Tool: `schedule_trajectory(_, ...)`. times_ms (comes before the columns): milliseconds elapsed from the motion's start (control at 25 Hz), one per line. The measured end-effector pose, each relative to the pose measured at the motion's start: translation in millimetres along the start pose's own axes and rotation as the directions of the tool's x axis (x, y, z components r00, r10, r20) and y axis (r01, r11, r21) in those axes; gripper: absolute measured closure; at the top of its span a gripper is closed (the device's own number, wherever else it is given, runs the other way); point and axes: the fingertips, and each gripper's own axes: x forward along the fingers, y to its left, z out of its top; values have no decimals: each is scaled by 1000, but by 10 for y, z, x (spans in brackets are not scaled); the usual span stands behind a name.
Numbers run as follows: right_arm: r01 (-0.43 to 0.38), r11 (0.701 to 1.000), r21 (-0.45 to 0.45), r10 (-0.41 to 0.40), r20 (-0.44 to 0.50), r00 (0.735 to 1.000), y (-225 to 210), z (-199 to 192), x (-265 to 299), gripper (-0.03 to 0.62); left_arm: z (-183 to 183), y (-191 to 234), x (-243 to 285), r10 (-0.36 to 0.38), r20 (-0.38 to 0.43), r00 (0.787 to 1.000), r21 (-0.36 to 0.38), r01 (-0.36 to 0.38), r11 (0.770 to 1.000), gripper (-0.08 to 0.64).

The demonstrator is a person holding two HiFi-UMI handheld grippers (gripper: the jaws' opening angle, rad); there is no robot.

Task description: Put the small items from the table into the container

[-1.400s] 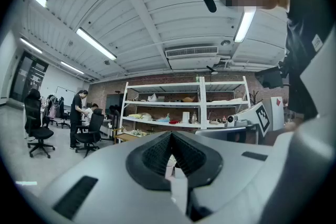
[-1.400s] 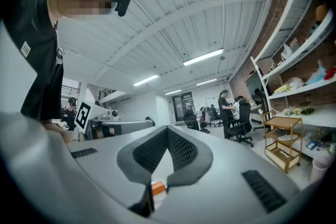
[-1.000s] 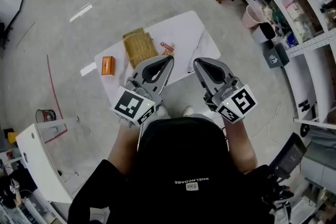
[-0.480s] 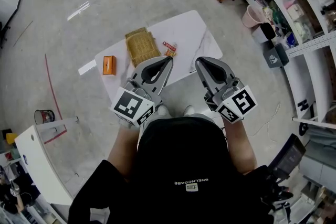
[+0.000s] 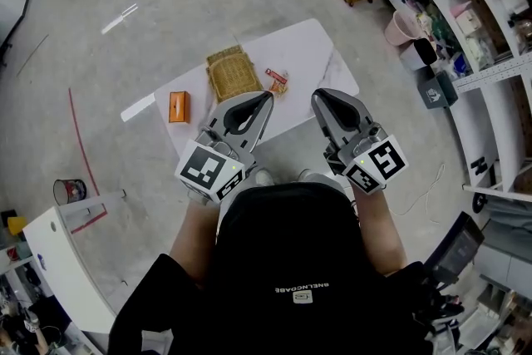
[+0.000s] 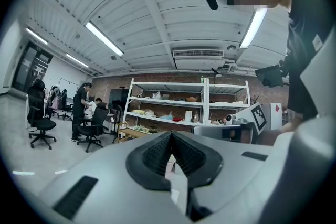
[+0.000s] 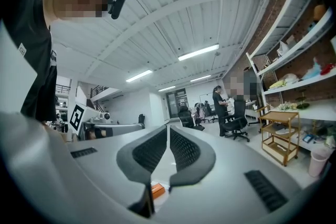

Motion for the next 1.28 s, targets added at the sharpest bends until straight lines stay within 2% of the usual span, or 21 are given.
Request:
schedule_trajectory(280, 14, 1000, 12, -14, -2, 1000, -36, -27, 185, 581, 1, 181, -67, -5, 7, 1000, -9, 5, 1000, 555)
schedule_trajectory(760, -38, 999, 22, 38, 2, 999, -236, -34, 450, 581, -49, 416, 44, 56, -4, 998, -4, -56, 998, 555)
schedule_trajectory(1040, -77, 995, 56, 78, -12, 997, -753, -101, 621, 581, -124, 596, 540, 92, -29, 995, -13, -92, 996, 555)
schedule_trajectory(1280, -106, 991, 76, 108, -24, 994, -1185, -96, 770, 581, -128, 700, 970, 77, -33, 997, -33, -78, 996, 554)
